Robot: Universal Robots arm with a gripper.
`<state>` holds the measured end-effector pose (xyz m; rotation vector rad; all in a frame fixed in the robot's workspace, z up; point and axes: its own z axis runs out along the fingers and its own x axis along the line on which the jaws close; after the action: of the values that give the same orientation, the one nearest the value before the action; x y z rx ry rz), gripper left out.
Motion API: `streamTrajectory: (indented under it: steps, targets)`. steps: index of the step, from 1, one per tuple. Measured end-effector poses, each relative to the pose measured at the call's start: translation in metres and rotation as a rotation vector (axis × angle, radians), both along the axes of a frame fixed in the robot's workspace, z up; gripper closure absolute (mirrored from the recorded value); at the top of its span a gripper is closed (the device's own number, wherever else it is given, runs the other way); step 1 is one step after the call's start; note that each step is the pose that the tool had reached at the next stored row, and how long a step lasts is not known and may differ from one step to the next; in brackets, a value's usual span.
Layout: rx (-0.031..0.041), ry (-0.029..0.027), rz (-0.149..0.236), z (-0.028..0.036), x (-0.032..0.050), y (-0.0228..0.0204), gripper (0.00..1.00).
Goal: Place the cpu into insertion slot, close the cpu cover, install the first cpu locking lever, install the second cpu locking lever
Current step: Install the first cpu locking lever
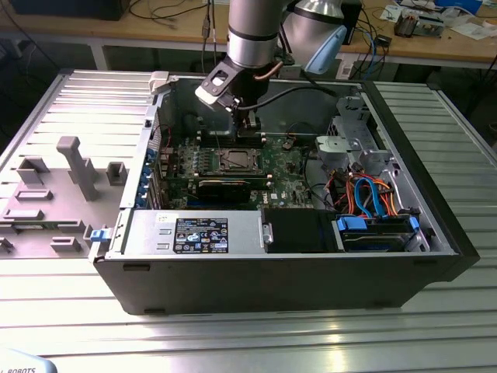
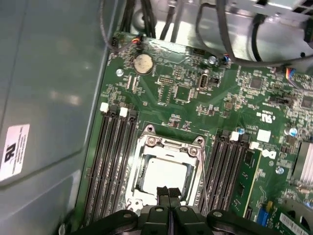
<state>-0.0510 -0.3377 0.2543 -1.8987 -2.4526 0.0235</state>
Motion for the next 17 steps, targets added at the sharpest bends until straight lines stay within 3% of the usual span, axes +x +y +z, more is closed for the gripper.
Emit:
streamTrajectory:
  steps: [2, 6, 10, 14, 17]
  targets:
    - [0.0000, 0.0000, 0.035, 0.0000, 0.0000, 0.0000, 0.89]
    - [-0.0001, -0.0011, 0.146, 0.0000, 0.0000, -0.0001, 0.89]
    - [-0.0004, -0.0048, 0.166, 0.0002, 0.0000, 0.0001, 0.89]
    - [-0.0006, -0.0069, 0.177, 0.0047, 0.0000, 0.0000, 0.89]
    - [0.0004, -0.0075, 0.221, 0.0050, 0.0000, 0.0000, 0.89]
